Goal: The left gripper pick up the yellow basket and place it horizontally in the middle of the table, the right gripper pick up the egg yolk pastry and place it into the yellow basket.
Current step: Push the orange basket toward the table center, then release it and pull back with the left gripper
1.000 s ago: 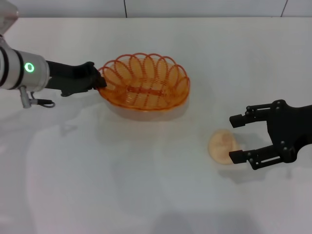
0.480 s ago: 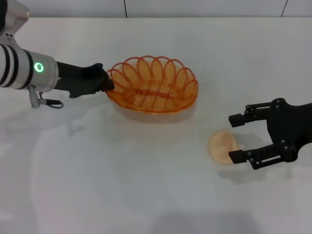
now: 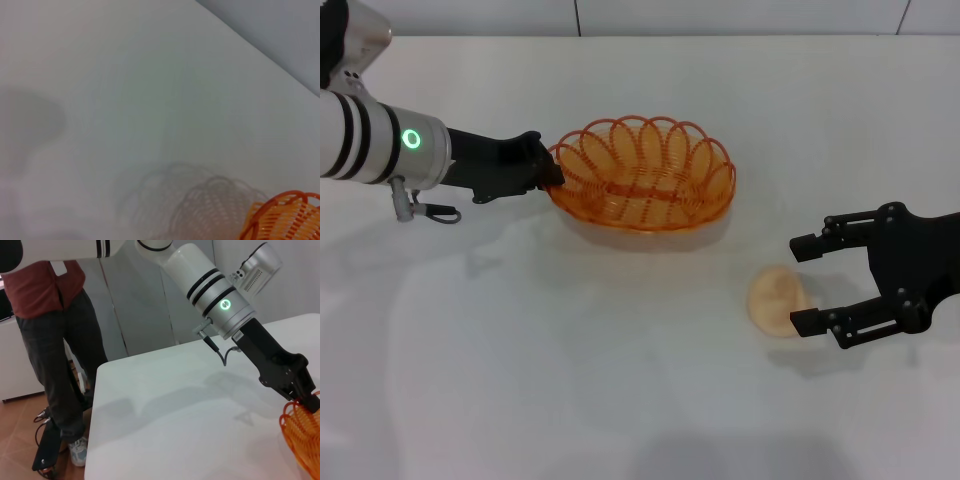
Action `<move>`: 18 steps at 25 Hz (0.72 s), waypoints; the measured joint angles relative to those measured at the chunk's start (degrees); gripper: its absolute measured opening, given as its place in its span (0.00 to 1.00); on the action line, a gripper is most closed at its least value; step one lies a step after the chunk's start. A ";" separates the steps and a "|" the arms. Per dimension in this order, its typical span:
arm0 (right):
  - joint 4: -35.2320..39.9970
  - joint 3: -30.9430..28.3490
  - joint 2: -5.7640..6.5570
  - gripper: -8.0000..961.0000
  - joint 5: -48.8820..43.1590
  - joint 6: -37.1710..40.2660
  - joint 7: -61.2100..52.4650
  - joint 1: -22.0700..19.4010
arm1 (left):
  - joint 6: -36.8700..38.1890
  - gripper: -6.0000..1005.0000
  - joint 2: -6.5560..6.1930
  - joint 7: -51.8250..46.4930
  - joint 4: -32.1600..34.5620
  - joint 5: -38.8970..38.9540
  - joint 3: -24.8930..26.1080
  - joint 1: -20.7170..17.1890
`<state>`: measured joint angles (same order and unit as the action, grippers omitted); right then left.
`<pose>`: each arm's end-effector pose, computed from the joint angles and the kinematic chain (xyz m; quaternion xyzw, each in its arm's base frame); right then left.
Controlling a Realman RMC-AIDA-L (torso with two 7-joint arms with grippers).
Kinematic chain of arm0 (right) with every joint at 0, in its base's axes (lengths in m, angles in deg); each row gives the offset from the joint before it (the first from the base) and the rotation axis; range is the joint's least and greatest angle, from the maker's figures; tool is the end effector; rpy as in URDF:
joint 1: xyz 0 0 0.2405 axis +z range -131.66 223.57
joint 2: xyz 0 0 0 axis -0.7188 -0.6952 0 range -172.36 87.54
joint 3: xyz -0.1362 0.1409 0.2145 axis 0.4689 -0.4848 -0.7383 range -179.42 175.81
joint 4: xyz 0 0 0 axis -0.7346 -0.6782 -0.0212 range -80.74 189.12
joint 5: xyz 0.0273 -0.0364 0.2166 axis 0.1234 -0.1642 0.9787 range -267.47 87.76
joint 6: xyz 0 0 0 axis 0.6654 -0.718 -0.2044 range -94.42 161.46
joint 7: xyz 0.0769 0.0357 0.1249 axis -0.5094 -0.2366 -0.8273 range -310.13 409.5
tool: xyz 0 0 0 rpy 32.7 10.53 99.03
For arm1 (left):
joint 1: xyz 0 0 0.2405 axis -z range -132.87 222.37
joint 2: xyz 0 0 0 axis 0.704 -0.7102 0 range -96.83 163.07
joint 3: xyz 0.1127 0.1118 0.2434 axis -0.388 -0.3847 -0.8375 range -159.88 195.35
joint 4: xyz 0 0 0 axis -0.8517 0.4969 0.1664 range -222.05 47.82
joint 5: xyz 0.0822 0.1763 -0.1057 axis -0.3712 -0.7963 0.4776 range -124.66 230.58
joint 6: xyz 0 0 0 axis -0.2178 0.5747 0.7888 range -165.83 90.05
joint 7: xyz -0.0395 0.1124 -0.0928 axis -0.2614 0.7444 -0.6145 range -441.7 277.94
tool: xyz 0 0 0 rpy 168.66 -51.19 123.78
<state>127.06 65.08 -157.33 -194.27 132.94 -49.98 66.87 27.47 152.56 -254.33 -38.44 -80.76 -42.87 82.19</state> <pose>0.2221 0.3197 0.0215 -0.9844 0.0976 0.1453 0.0204 -0.2656 0.4303 -0.0405 -0.6697 -0.7114 -0.1011 0.1877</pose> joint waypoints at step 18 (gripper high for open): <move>-0.03 0.00 0.00 0.83 -0.09 0.58 0.00 0.00 | -0.37 0.16 0.01 0.00 -1.55 -0.22 -0.04 0.02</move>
<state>127.02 65.08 -157.33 -194.36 133.52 -49.98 66.87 27.10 152.57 -254.32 -39.98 -80.98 -42.91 82.22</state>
